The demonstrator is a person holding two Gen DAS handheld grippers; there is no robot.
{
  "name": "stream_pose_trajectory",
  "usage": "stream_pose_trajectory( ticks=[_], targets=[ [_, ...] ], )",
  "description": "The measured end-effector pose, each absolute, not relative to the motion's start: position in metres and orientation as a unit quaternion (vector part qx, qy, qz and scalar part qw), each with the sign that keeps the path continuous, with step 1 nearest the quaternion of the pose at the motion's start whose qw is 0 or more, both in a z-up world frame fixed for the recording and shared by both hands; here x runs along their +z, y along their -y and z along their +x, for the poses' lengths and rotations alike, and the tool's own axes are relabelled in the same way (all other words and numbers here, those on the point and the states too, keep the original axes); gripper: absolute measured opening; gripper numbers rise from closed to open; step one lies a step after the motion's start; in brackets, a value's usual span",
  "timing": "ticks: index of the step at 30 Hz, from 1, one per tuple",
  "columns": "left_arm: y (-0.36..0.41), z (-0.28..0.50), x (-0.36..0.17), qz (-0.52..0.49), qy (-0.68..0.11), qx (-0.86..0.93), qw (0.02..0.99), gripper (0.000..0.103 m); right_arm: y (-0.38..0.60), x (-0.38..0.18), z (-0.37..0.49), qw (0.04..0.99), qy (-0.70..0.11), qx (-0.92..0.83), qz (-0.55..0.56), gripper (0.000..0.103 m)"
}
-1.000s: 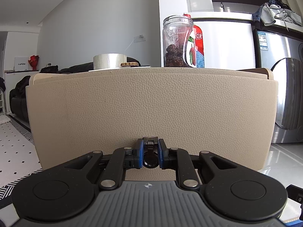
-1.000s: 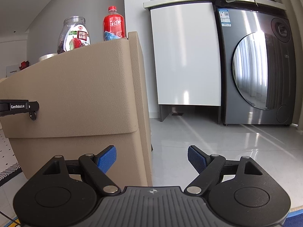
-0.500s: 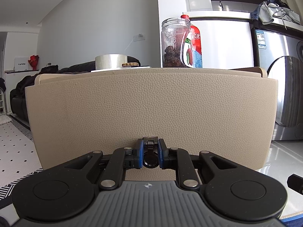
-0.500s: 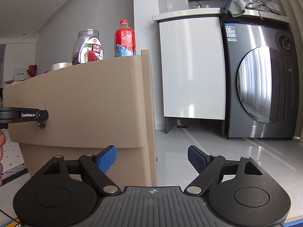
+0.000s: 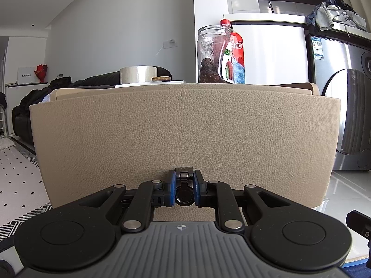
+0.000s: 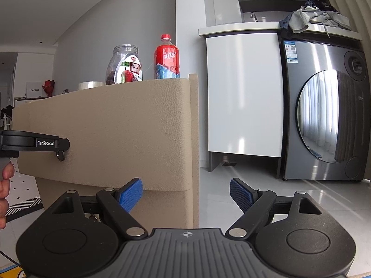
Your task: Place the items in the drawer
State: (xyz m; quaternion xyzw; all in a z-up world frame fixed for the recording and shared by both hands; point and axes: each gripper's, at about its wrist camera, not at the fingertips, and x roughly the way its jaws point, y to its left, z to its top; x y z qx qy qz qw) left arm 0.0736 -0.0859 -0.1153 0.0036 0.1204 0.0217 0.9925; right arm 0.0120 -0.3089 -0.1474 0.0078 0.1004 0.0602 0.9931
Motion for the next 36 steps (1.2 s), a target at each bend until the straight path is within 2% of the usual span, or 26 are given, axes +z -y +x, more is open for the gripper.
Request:
stream_pose_trajectory(
  ticks=[11,36],
  targets=[
    [0.086,0.062,-0.114,0.006,-0.124,0.019,0.992,0.017,0.302,-0.142,-0.008,0.995,-0.073,0.073,-0.003,0.086],
    [0.087,0.033,-0.113,0.006,-0.127,0.017,0.992,0.017,0.304,-0.136,-0.009,0.994,-0.064,0.084,0.009,0.086]
  ],
)
